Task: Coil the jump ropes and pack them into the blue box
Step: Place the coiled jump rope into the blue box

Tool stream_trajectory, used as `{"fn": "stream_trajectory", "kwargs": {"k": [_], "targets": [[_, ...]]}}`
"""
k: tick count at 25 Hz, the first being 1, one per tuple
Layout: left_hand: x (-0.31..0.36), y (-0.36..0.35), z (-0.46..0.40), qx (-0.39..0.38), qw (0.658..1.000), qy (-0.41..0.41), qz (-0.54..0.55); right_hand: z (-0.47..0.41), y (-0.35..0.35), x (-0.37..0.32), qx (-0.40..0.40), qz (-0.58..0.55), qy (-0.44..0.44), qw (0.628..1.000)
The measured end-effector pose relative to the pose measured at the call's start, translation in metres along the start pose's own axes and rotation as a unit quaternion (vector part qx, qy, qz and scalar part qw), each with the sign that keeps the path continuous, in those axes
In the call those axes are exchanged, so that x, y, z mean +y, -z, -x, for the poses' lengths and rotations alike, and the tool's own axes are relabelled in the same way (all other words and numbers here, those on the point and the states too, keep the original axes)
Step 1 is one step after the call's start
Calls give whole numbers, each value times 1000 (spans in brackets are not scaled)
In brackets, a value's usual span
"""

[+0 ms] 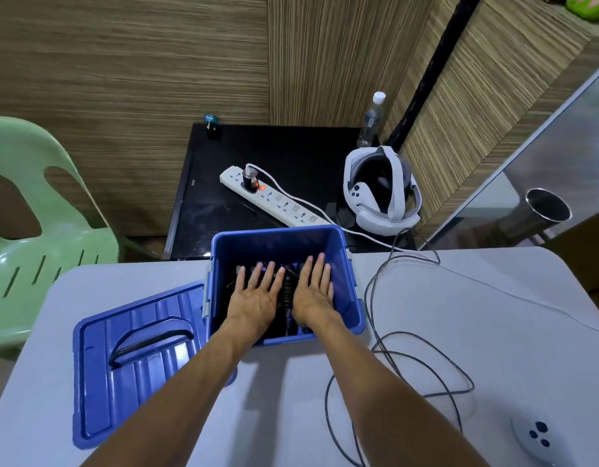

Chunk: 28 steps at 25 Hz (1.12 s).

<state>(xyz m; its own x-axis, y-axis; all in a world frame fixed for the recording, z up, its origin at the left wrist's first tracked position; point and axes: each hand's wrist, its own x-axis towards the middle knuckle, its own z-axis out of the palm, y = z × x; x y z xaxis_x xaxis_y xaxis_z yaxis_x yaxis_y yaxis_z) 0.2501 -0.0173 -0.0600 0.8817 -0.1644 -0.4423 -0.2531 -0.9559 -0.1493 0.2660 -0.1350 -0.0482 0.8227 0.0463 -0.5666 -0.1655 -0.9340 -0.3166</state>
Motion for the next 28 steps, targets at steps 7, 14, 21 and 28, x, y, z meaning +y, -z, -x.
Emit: {"fn": "stream_trajectory", "kwargs": {"k": [7, 14, 21, 28], "targets": [[-12, 13, 16, 68, 983, -7, 168, 20, 29, 15, -27, -36, 67, 997], [31, 34, 67, 254, 944, -30, 208, 120, 16, 75, 228, -65, 246, 940], [164, 13, 107, 315, 909, -258, 89, 210, -70, 214, 231, -86, 22, 969], [231, -18, 118, 86, 911, -404, -12, 232, -115, 245, 176, -61, -82, 979]]}}
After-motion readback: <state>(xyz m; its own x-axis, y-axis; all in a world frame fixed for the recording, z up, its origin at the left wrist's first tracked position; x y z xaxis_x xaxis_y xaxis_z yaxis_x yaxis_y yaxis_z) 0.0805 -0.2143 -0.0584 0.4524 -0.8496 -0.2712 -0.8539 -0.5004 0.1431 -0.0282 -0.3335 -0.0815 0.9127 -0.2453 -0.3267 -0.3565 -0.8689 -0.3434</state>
